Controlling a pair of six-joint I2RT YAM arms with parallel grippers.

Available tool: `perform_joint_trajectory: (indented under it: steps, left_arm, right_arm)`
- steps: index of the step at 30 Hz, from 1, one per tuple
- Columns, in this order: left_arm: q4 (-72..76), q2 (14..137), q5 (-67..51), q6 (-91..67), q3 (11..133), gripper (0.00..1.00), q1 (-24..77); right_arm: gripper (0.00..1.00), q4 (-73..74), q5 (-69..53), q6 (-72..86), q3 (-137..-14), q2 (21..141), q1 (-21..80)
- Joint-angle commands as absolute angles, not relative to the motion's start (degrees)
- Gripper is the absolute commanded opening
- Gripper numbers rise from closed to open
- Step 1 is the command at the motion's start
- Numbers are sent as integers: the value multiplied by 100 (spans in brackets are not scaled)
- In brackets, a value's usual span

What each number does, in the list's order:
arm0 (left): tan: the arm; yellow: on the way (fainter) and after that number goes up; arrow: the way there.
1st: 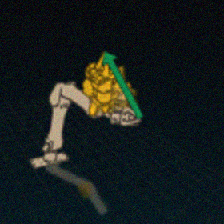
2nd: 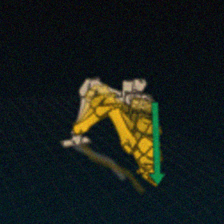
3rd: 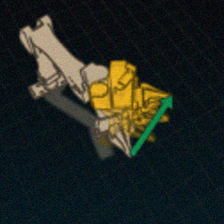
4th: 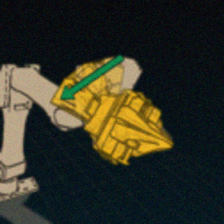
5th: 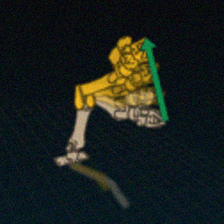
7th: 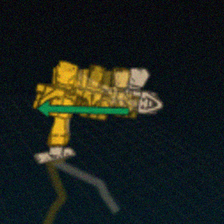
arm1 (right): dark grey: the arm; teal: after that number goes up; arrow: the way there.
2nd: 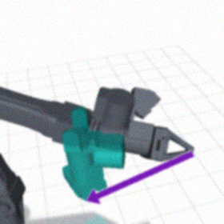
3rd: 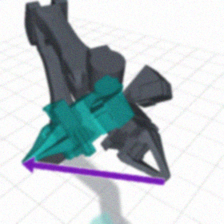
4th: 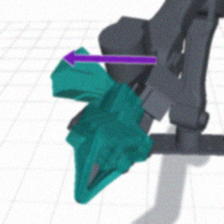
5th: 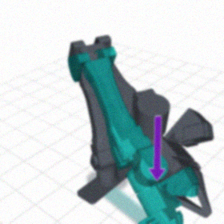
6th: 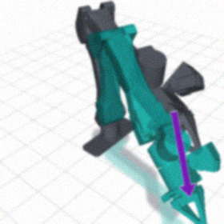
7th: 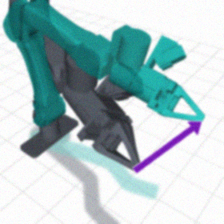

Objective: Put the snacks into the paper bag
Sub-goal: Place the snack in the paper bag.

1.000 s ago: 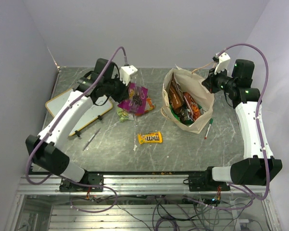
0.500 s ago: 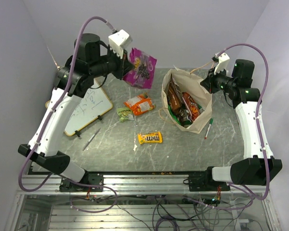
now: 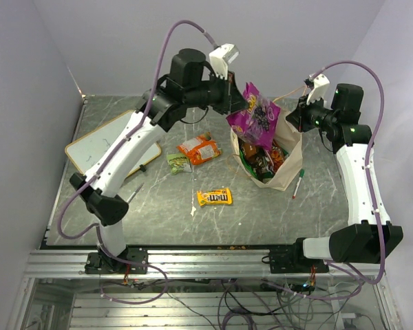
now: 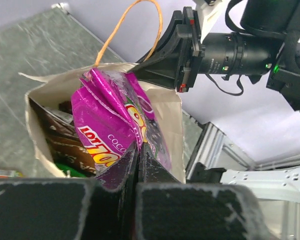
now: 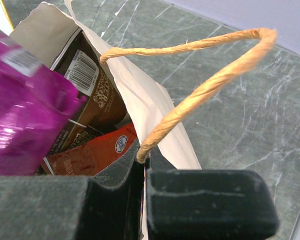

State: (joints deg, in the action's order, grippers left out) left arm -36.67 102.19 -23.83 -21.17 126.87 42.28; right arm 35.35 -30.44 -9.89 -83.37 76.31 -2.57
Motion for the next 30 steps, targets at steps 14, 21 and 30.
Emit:
perform_joint_trajectory:
  steps: [14,21,30]
  left_arm:
    - [-2131,10795,-2689,-4651,12208,7,4731]
    - [-2082,11231,-2446,-4834,12523,8,4794]
    - [-1773,11830,-2509,-5209,12574,11,4930]
  right_arm:
    - [0,3190,-3250,-748,-8450,7565,-242]
    - [0,3199,-3294,-740,-8446,7478,-237]
    - [0,3134,-3389,-686,-8405,7462,-237]
